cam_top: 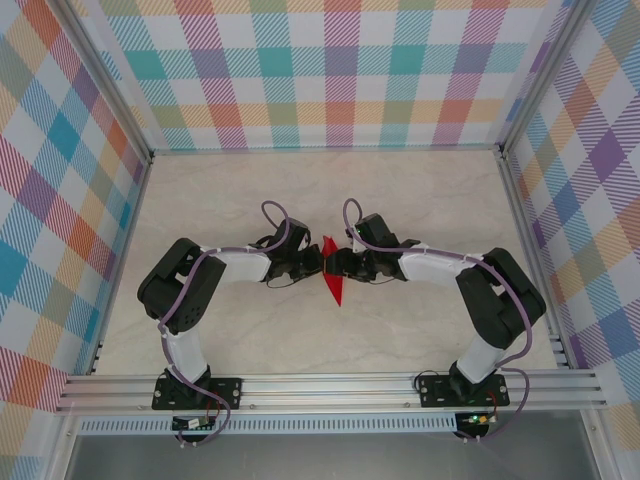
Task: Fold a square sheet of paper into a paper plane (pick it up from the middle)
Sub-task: Move the paper plane to the center of the table.
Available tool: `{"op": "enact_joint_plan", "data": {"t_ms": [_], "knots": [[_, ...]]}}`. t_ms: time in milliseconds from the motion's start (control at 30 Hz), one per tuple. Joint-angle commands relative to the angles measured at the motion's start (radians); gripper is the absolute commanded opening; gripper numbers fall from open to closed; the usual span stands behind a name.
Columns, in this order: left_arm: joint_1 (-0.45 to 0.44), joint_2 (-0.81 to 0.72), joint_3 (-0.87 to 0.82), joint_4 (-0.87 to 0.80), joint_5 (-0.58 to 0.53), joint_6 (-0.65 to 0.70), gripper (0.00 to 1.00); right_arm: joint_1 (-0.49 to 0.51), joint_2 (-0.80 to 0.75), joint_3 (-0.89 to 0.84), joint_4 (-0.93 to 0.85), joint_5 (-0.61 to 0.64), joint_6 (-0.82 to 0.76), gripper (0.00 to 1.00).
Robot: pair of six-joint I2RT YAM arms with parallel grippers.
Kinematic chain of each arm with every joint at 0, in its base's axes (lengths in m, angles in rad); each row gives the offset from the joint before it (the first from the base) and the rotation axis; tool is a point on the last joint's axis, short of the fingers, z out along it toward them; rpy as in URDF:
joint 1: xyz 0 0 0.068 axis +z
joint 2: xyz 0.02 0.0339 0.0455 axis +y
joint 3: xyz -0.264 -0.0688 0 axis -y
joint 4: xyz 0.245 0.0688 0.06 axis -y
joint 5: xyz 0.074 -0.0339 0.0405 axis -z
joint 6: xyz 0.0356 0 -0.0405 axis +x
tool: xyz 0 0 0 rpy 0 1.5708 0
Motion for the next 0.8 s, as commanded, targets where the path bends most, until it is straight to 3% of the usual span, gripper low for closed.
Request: {"op": "enact_joint_plan", "data": {"t_ms": [0, 767], "knots": [[0.012, 0.0, -0.004, -0.002, 0.008, 0.015, 0.06, 0.0, 0.02, 0.037, -0.033, 0.029, -0.026, 0.59], [0.012, 0.008, 0.001, 0.002, 0.006, 0.002, 0.06, 0.044, -0.011, -0.038, -0.039, -0.007, 0.013, 0.57]]}}
